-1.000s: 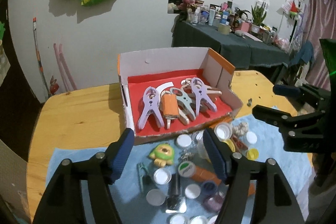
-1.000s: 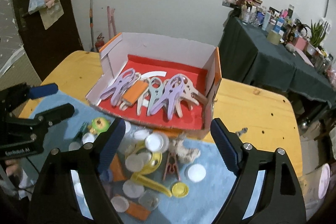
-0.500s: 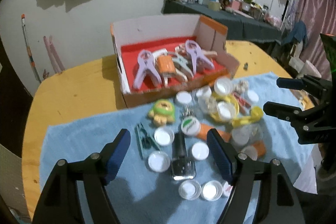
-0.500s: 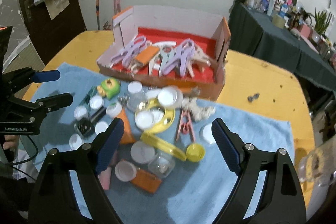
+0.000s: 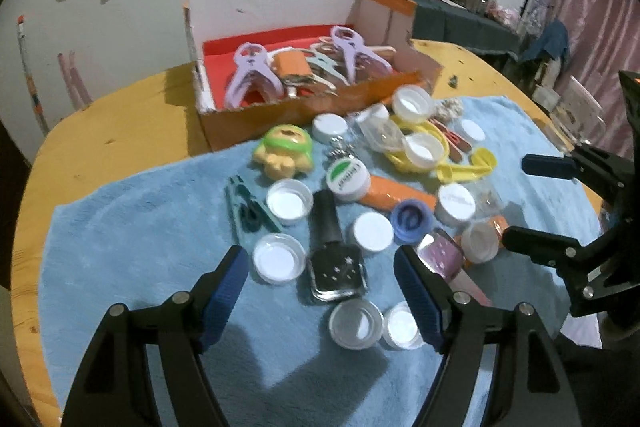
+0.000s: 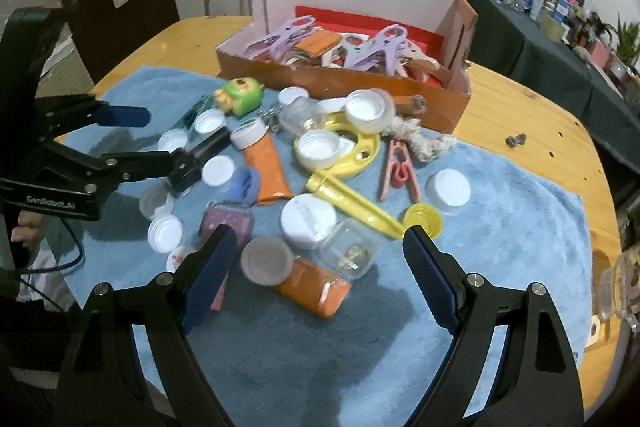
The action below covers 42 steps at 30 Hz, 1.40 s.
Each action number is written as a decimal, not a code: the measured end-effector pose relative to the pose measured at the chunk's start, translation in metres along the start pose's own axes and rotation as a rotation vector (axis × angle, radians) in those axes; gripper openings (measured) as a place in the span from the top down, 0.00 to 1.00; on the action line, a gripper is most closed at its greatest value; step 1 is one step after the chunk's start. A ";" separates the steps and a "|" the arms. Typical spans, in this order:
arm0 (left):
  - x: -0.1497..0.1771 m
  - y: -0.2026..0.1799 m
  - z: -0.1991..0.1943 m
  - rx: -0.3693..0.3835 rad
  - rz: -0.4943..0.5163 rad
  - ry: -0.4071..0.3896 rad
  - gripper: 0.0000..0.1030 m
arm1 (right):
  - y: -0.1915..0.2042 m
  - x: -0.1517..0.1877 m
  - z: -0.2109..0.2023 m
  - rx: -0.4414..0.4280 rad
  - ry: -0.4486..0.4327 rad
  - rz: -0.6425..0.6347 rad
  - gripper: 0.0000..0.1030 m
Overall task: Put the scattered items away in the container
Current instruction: 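Withdraw both tools from the box back over the towel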
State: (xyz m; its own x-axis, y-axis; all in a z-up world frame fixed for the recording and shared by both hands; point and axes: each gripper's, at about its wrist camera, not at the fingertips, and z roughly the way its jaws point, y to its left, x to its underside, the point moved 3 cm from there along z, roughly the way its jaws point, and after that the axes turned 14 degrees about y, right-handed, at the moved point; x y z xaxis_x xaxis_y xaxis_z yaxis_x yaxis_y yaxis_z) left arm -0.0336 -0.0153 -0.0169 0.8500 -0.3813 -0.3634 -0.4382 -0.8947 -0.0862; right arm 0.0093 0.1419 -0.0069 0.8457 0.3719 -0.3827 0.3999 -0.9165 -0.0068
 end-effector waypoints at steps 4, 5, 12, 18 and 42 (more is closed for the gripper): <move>0.003 -0.003 0.005 0.013 0.037 0.004 0.25 | 0.008 0.004 0.007 -0.013 -0.004 -0.019 0.17; 0.004 -0.004 0.006 0.013 0.045 0.005 0.25 | 0.009 0.005 0.009 -0.018 -0.004 -0.021 0.17; 0.008 0.000 0.010 0.042 0.058 0.021 0.25 | 0.014 0.012 0.020 -0.032 0.000 -0.013 0.17; 0.024 -0.008 0.008 0.072 0.074 0.041 0.25 | 0.016 0.018 0.019 -0.063 0.010 -0.007 0.17; 0.037 -0.017 0.019 0.067 0.130 0.053 0.32 | 0.022 0.018 0.026 -0.071 -0.010 -0.008 0.31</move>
State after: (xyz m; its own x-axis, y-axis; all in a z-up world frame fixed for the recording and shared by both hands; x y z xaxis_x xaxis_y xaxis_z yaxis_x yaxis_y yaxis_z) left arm -0.0003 -0.0097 -0.0464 0.7981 -0.5064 -0.3266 -0.5628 -0.8201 -0.1036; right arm 0.0245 0.1249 -0.0381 0.8387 0.3775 -0.3925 0.4312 -0.9005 0.0554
